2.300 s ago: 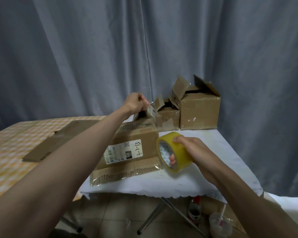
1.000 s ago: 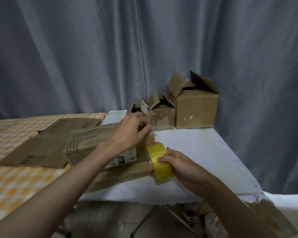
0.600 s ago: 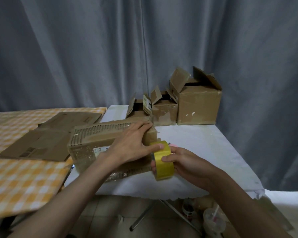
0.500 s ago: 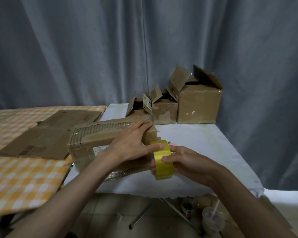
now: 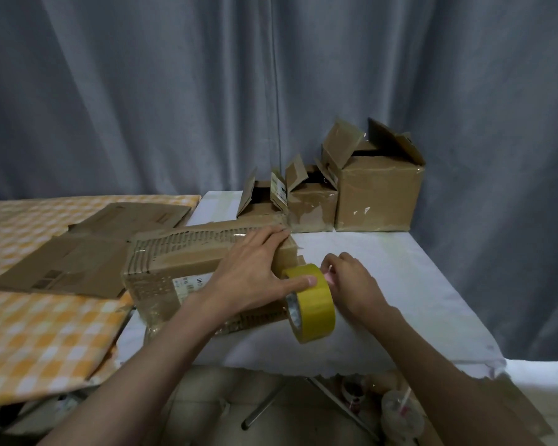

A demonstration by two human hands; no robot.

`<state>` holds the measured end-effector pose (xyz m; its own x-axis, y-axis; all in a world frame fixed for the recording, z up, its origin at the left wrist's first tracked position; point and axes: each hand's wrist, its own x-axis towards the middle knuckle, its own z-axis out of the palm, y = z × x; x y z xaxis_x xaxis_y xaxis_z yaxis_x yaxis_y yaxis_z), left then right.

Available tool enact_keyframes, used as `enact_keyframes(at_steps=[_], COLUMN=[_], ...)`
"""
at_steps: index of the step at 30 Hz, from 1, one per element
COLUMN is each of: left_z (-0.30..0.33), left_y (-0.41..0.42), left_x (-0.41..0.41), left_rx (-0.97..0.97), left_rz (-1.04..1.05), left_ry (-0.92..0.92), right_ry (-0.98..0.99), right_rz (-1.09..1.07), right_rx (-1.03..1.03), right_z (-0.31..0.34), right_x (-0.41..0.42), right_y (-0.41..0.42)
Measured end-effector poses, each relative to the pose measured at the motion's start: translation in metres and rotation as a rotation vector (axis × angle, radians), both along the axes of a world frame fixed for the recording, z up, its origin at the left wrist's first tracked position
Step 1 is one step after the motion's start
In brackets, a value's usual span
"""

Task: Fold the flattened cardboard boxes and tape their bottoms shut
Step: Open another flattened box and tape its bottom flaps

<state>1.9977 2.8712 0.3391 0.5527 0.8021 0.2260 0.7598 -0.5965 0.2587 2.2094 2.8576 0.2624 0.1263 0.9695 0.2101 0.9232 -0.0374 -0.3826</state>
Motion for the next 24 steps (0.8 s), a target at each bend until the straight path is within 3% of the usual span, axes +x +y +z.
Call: enact_keyframes(at_steps=[3,5,9,14,24], left_z=[-0.001,-0.002,-0.003,-0.004,-0.003], left_y=[0.002,0.004,0.006,0.004,0.004], left_x=[0.000,-0.001,0.000,0.000,0.000], left_rx=[-0.009,-0.010,-0.015,-0.004,-0.012], left_rz=[-0.011,-0.010,-0.009,-0.002,-0.004], left_ry=[-0.018,-0.032,-0.041,-0.049,-0.041], right_ry=[0.060,0.201,0.397,0.259,0.115], right_rz=[-0.041,-0.021,0.180,0.385,0.396], right_rx=[0.066,0.195,0.444,0.584,0.571], right_z=[0.007,0.017,0.042,0.050,0.046], right_x=[0.008,0.015,0.016,0.006,-0.001], right_y=[-0.003,-0.009,-0.026,-0.036,-0.026])
